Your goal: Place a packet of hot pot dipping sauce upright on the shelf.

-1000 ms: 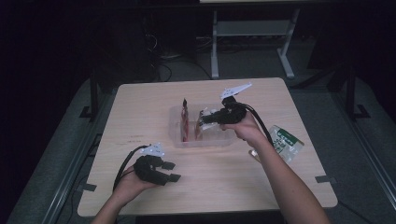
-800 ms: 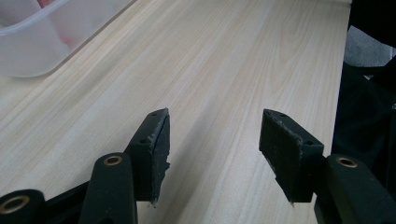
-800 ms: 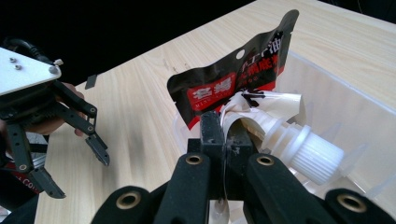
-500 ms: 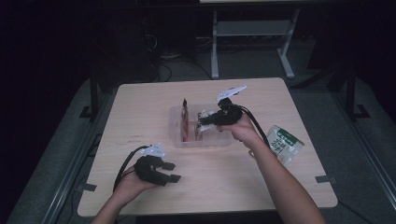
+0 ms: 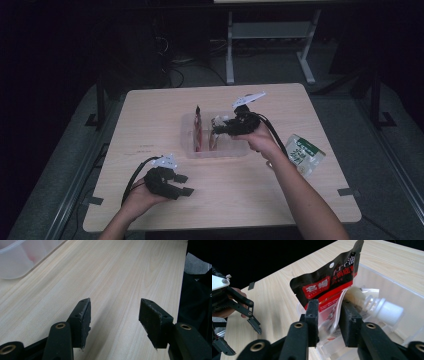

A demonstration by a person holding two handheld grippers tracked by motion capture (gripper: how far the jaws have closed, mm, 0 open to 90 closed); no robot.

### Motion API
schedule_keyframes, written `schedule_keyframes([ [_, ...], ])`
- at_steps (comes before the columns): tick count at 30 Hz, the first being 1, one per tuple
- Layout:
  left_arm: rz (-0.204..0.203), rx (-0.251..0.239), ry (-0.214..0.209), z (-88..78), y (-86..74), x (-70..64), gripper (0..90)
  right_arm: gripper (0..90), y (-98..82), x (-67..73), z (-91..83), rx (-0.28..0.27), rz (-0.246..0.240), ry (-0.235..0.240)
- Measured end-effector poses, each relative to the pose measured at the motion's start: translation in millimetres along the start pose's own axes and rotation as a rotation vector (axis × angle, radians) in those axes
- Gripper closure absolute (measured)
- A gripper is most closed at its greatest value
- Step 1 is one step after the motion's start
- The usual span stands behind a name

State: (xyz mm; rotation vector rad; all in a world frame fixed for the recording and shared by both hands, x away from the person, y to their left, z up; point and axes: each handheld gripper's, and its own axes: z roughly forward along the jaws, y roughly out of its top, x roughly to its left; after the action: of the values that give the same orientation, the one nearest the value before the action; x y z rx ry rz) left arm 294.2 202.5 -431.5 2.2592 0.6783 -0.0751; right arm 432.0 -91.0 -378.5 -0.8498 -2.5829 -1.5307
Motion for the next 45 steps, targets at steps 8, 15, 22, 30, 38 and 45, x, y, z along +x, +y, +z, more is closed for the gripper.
schedule_keyframes([
  [8, 0.000, 0.000, 0.000, -0.1, 0.1, 0.1, 42.7, 60.4, -0.3, 3.0, -5.1, 0.001, -0.003, -0.024],
  [15, -0.009, -0.009, 0.002, -0.6, -0.2, -0.1, 42.7, 51.0, -4.9, 9.5, -14.5, 0.007, -0.012, -0.062],
  [22, -0.008, 0.001, 0.005, -1.7, -0.6, 0.3, 42.7, 47.2, -16.6, 16.9, -25.7, 0.000, -0.035, -0.070],
  [30, -0.002, 0.008, 0.009, 0.8, -0.8, -0.9, 42.7, 44.8, -36.1, 29.5, -46.5, 0.016, -0.077, -0.091],
  [38, 0.017, 0.016, 0.043, -0.5, -1.8, -2.4, 40.6, 43.5, -54.5, 41.3, -64.0, 0.042, -0.110, -0.126],
  [45, 0.013, 0.011, 0.054, -0.9, -3.8, -3.5, 39.7, 43.5, -70.2, 47.2, -79.8, 0.058, -0.120, -0.152],
])
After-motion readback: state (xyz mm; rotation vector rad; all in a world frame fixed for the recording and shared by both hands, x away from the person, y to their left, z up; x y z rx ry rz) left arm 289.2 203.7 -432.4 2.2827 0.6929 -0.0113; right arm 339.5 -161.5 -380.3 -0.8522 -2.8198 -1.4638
